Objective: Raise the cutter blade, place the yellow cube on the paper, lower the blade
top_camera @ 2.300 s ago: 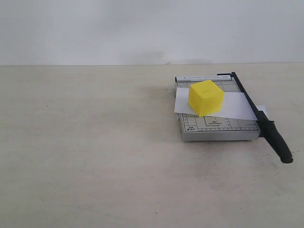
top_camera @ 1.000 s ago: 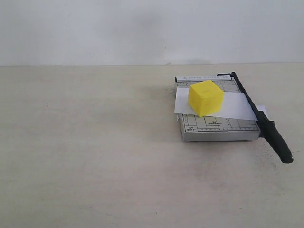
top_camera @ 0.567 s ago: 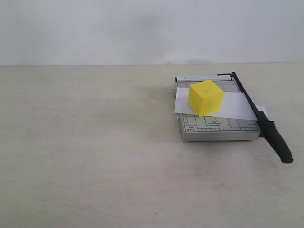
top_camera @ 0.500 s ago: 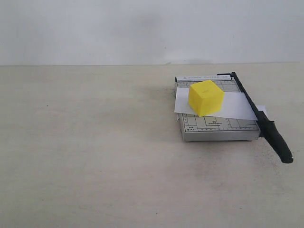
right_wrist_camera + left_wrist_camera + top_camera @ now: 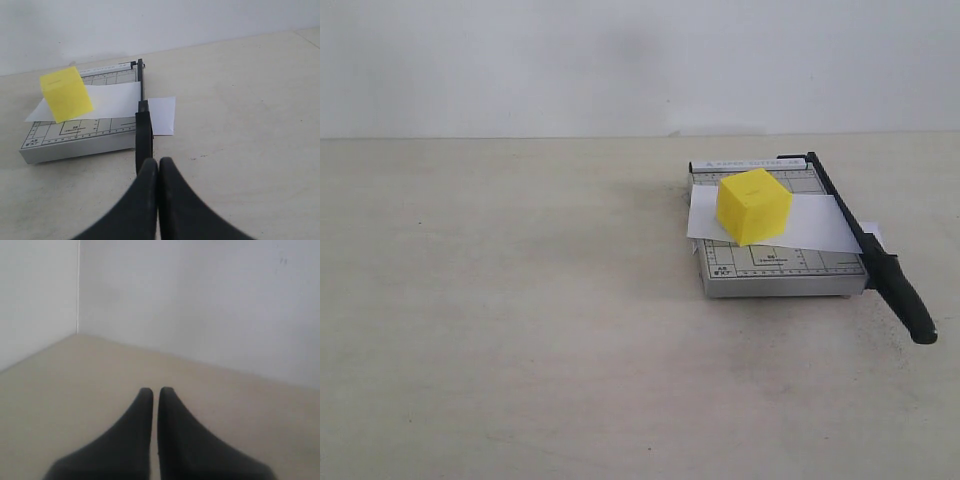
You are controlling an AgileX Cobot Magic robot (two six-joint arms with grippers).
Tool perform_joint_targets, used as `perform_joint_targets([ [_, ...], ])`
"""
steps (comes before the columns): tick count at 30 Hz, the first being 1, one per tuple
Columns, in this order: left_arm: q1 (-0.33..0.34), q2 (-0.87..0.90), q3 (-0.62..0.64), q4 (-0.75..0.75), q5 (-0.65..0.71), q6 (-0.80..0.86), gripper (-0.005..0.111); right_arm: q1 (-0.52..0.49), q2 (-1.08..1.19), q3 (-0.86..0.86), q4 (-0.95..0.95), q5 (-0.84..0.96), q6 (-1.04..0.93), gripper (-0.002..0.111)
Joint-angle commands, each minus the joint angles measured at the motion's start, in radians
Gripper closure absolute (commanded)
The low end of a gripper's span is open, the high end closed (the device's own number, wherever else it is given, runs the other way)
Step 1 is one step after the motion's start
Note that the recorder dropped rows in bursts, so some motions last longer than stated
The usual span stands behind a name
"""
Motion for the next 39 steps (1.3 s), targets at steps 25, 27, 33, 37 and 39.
perform_joint_targets([
  [25, 0.081, -0.002, 0.099, -0.123, 0.071, 0.131, 0.102, 0.001, -0.005, -0.001, 0.002, -0.008, -0.008, 0.108],
  [27, 0.081, -0.002, 0.099, -0.123, 0.071, 0.131, 0.102, 0.001, -0.005, -0.001, 0.002, -0.008, -0.008, 0.108],
  [33, 0.081, -0.002, 0.099, -0.123, 0.071, 0.131, 0.102, 0.001, -0.005, -0.001, 0.002, 0.001, -0.008, 0.108],
  [37, 0.081, -0.002, 0.099, -0.123, 0.071, 0.131, 0.102, 0.001, -0.005, -0.001, 0.002, 0.001, -0.008, 0.108],
  [39, 0.081, -0.002, 0.099, -0.123, 0.071, 0.131, 0.102, 0.001, -0.005, -0.001, 0.002, 0.001, -0.008, 0.108],
])
